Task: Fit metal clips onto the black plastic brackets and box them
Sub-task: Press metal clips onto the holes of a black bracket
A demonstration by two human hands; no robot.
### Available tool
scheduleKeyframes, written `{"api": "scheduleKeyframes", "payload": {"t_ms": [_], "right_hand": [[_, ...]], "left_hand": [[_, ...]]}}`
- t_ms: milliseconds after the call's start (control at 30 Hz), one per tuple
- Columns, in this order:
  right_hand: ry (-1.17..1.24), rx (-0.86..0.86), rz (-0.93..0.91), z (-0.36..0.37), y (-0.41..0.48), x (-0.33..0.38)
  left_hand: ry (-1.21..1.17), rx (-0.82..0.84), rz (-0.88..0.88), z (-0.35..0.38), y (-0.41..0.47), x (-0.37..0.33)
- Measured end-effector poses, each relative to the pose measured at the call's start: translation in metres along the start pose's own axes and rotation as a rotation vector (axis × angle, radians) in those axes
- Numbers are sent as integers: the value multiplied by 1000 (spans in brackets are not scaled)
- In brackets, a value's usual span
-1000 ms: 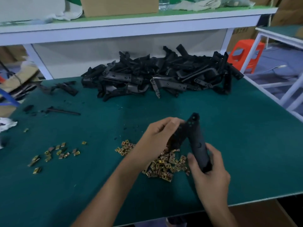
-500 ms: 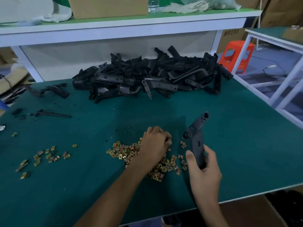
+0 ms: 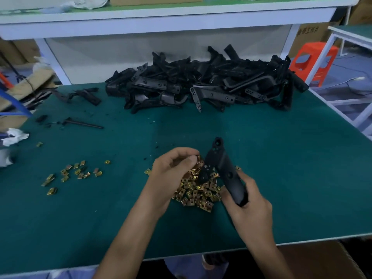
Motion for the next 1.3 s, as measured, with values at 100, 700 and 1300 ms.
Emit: {"api": "scheduleKeyframes", "payload": {"t_ms": [100,700,1300], "right_hand": [[-30,-9,-27,1,1,2],[-45,66,-102,4,0,3],[296,-190,199,-9,8,-12]], "left_hand": [[-28,-20,-42,-6,-8,2],[186,108,-15,-20,-9,-4],[863,6,285,30,47,25]]}}
Point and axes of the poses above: each hand's wrist, its own y-axis towards the middle knuckle, its own z-axis out of the palm, x = y × z, the point moved 4 cm from there along y, towards the middle knuckle, and after that the axes turned 10 degrees about -x, right-handed, at the moved point
